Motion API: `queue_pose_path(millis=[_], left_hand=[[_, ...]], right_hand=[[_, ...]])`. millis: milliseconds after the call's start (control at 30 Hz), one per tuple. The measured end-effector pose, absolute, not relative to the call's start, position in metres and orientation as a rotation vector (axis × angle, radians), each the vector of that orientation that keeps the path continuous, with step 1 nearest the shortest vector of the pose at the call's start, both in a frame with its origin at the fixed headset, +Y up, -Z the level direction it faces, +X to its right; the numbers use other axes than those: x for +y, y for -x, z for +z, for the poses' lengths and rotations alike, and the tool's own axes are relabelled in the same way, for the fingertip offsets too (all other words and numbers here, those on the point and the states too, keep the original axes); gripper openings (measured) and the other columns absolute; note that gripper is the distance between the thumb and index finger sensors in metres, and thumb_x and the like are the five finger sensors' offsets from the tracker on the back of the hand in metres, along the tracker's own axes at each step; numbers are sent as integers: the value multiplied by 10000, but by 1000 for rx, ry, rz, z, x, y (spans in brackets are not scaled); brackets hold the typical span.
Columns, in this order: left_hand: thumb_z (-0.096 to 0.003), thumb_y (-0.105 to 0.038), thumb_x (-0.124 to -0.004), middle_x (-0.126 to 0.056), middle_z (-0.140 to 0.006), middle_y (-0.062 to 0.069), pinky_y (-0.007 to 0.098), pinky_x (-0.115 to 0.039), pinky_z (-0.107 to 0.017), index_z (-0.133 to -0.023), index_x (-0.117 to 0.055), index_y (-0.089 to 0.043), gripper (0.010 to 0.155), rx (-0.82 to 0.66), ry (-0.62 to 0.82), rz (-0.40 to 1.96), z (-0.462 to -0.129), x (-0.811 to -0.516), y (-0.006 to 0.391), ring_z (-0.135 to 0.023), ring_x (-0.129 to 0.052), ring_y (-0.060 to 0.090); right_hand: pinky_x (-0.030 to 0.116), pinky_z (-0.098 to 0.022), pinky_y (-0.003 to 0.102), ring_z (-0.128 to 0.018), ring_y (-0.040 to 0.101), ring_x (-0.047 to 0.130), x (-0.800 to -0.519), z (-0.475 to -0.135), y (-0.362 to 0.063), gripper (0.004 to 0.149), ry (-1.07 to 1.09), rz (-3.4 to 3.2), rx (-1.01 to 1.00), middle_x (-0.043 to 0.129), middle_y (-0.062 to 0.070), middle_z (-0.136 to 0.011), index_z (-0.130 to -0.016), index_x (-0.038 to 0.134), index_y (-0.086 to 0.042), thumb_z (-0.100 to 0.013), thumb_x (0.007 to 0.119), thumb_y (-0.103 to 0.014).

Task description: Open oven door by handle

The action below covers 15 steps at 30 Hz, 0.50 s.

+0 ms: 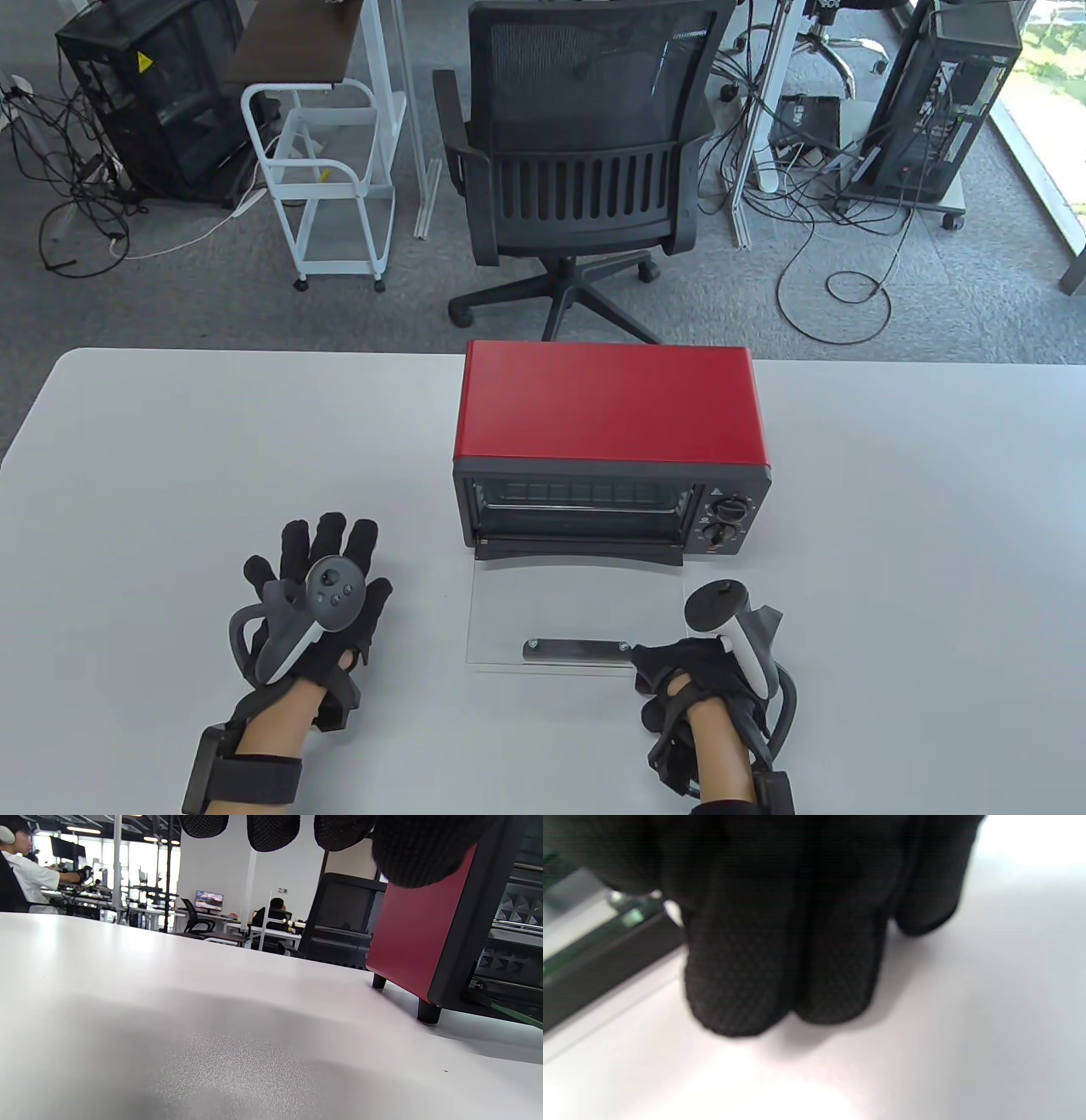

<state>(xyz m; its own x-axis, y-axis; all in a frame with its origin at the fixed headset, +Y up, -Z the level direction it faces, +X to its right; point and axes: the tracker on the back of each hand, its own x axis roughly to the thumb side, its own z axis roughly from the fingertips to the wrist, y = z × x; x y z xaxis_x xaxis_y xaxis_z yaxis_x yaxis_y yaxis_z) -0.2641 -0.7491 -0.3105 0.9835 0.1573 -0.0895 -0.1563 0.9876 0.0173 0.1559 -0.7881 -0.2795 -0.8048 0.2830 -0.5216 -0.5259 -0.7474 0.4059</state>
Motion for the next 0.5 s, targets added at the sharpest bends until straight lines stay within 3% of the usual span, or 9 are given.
queue_pose_path(millis=[167,300,400,500], left_hand=[[-449,-606,-677,-321,-1244,-61,780,-239,-721,-1075,-365,-489,709,91,-9,154,-310,-749,265,-1211,-298,387],[-449,-605,-678,-319,-1245,-61,781,-236,-721,-1075,-366,-490,709,100,-6,158,-312,-749,266,-1211,-298,389],[-450,-604,-678,-315,-1245,-60,781,-234,-721,-1075,-364,-489,710,108,-1,153,-312,-751,267,-1210,-297,390],[-449,-605,-678,-310,-1245,-64,782,-227,-721,-1075,-356,-492,713,118,-6,155,-312,-749,270,-1217,-267,389]], right_hand=[[839,-524,416,-480,121,1124,-775,-277,-173,485,509,2550,831,1162,-121,-394,-619,1004,-344,-417,729,-689],[812,-544,450,-550,169,1099,-752,-270,-209,542,583,2618,689,1149,-79,-481,-709,960,-287,-422,720,-680],[758,-608,494,-731,219,1016,-734,-266,-234,596,686,2720,474,1067,-52,-724,-868,829,-304,-416,724,-678],[654,-693,552,-942,278,834,-726,-264,-251,676,730,2742,329,804,-43,-1041,-1003,620,-371,-414,706,-692]])
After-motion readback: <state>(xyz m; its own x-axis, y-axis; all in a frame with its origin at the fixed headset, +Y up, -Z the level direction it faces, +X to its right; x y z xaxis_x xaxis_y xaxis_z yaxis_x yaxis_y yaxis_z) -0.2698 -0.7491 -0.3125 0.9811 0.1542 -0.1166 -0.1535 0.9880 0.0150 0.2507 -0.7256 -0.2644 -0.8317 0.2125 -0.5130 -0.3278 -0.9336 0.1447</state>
